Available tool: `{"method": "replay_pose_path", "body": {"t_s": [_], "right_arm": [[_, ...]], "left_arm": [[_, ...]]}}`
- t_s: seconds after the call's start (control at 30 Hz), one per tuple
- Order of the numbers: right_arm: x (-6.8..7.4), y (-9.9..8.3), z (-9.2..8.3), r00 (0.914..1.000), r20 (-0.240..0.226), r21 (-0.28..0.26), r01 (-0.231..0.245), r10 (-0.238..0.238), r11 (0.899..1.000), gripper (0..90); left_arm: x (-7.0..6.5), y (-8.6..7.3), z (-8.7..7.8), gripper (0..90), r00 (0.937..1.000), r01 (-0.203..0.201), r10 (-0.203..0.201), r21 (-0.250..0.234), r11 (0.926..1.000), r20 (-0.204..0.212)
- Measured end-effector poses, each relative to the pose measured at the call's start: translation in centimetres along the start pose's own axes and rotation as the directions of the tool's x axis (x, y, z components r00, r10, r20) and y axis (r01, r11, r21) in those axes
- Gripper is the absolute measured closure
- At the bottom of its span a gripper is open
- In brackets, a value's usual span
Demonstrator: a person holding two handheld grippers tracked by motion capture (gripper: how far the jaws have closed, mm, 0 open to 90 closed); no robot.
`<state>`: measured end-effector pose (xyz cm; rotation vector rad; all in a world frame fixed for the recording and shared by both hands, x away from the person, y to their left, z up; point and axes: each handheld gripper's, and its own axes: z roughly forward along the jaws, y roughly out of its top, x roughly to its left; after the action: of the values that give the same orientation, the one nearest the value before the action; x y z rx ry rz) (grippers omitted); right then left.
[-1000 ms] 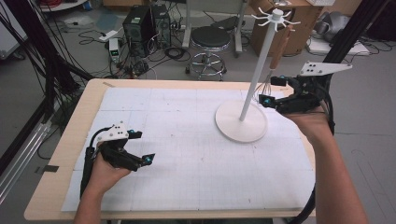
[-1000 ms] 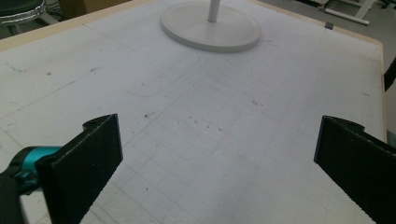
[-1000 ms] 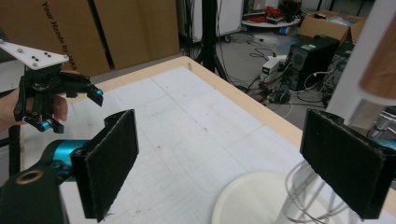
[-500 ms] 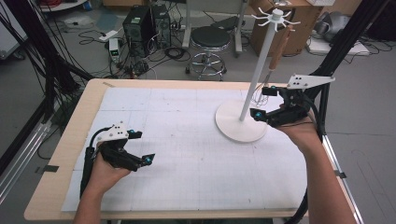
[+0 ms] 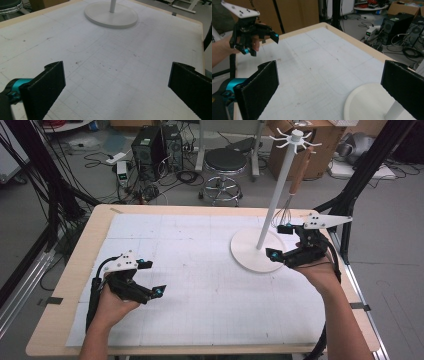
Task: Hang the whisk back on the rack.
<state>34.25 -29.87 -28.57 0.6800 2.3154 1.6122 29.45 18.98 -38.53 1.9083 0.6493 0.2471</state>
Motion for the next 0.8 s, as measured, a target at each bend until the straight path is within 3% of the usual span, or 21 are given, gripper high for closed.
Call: {"method": "replay_pose_path", "body": {"t_s": [0.3,0.8], "right_arm": [[0.6,-2.5,0.3,0.9994,-0.033,-0.022,-0.009,0.009,1.000,0.5],[0.6,-6.1,0.5,0.9979,-0.027,-0.023,-0.059,0.058,0.998,0.5]], "left_arm": [[0.0,0.0,0.0,1.6,0.9999,0.000,0.000,-0.010,0.9999,0.017],[0.1,-0.2,0.1,1.7,0.9998,0.007,-0.007,-0.006,1.0000,0.017]]}}
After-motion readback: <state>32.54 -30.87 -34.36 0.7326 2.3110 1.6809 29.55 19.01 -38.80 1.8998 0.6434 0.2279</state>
